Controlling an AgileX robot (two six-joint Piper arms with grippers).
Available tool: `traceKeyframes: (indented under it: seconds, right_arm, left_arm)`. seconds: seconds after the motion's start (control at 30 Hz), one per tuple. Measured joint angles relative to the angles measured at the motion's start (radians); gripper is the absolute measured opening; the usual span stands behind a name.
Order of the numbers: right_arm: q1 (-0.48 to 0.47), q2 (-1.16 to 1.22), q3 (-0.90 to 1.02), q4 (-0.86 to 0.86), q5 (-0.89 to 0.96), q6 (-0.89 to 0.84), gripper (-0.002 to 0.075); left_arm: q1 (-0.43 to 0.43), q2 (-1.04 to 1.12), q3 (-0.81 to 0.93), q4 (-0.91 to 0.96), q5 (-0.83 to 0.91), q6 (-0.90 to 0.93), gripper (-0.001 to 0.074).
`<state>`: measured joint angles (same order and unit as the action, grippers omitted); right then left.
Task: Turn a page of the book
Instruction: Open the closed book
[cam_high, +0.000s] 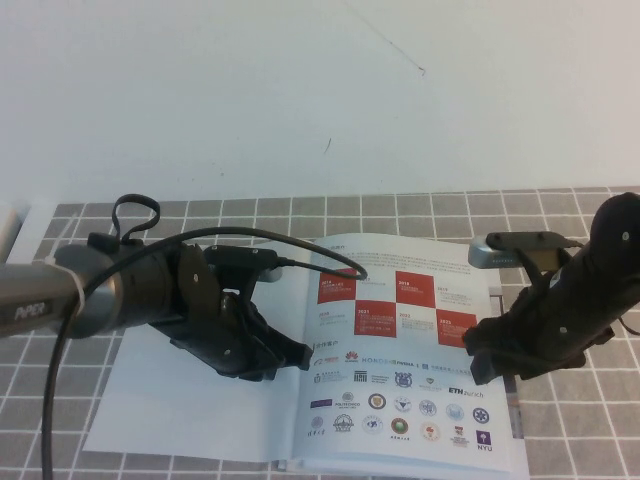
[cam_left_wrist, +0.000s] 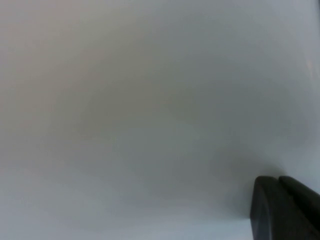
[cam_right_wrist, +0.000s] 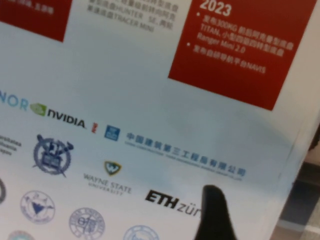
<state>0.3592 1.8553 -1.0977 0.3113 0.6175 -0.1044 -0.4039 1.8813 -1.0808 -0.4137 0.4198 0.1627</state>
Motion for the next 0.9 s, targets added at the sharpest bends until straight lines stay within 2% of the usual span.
traceKeyframes:
  seconds: [0.27, 0.8, 0.9]
  right_arm:
    - [0.000, 0.009, 0.000, 0.128, -0.012, -0.092, 0.0445]
    - [-0.002, 0.074, -0.033, 0.172, 0.010, -0.107, 0.0447]
    - [-0.003, 0.081, -0.045, 0.229, 0.013, -0.137, 0.0447]
  left_arm:
    - [0.002, 0.005, -0.002, -0.038, 0.002, 0.000, -0.0004]
    - [0.002, 0.005, -0.002, -0.064, 0.006, 0.000, -0.0004]
    - [0.002, 0.007, -0.002, -0.079, 0.010, 0.000, -0.0004]
